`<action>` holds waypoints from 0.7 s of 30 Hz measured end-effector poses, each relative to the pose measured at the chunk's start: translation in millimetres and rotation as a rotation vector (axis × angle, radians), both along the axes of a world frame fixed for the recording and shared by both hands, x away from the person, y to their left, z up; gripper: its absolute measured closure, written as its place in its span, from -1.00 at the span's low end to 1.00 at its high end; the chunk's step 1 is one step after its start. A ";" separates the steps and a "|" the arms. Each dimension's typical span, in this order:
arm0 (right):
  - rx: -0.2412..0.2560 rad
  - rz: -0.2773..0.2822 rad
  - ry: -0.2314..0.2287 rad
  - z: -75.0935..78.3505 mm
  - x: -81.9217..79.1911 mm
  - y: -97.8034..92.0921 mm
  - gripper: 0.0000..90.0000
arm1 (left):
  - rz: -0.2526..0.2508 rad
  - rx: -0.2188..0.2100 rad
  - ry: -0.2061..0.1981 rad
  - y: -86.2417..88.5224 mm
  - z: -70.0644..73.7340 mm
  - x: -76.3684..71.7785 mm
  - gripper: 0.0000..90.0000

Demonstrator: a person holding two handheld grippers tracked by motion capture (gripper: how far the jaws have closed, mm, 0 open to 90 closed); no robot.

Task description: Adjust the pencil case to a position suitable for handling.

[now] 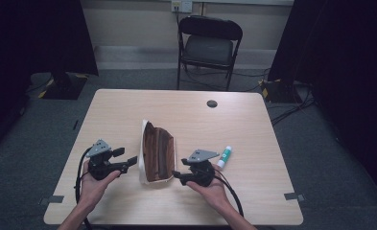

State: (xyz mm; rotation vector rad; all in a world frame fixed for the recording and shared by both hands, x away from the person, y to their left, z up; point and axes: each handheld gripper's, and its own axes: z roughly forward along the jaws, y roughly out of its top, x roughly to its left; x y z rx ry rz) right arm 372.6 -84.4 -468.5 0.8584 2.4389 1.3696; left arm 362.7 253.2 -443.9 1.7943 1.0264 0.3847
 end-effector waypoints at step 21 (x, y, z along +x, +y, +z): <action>0.008 -0.282 0.003 11.2 -5.3 -129.8 -0.29 | -0.102 0.009 -0.047 -40.8 26.1 -22.0 -0.59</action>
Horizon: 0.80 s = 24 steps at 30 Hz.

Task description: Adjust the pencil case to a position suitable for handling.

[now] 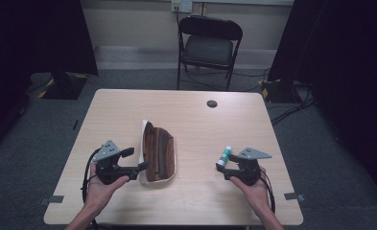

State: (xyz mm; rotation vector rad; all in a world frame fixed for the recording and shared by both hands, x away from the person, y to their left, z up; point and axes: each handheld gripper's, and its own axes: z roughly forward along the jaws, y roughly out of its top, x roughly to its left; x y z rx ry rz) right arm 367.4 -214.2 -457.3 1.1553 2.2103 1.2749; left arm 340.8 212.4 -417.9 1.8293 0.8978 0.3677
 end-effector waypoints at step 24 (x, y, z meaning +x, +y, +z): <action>-0.145 -0.205 0.080 -41.1 13.3 -66.0 -0.42 | 0.035 0.084 0.058 10.8 -25.0 7.2 0.21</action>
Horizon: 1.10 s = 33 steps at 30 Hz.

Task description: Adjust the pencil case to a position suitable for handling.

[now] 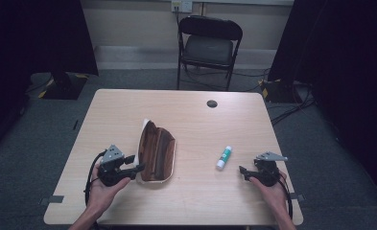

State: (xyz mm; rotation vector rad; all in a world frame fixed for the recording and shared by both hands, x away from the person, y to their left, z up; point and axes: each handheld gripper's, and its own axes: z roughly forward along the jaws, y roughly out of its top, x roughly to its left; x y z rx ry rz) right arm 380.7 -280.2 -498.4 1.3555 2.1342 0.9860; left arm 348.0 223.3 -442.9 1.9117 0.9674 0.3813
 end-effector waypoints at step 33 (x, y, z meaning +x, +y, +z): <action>-0.028 -0.001 -0.007 -0.9 -0.7 3.5 -0.45 | -0.271 -0.056 0.018 -3.7 -0.4 -1.8 0.59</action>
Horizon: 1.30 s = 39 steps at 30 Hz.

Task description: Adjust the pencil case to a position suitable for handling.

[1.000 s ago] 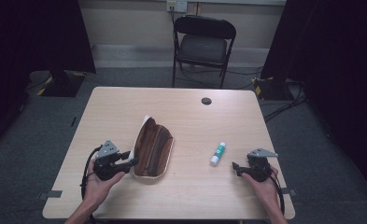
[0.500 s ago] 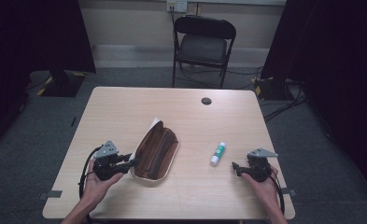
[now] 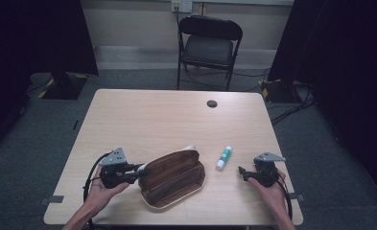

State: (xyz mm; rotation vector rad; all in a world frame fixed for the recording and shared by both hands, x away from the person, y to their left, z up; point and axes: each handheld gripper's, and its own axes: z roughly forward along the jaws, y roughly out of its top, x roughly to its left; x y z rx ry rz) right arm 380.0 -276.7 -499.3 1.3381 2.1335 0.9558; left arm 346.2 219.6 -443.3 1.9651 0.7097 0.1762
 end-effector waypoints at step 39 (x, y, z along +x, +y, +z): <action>0.001 -0.002 0.001 0.0 0.3 0.3 -0.45 | 0.232 0.027 -0.003 27.9 -10.8 23.6 0.02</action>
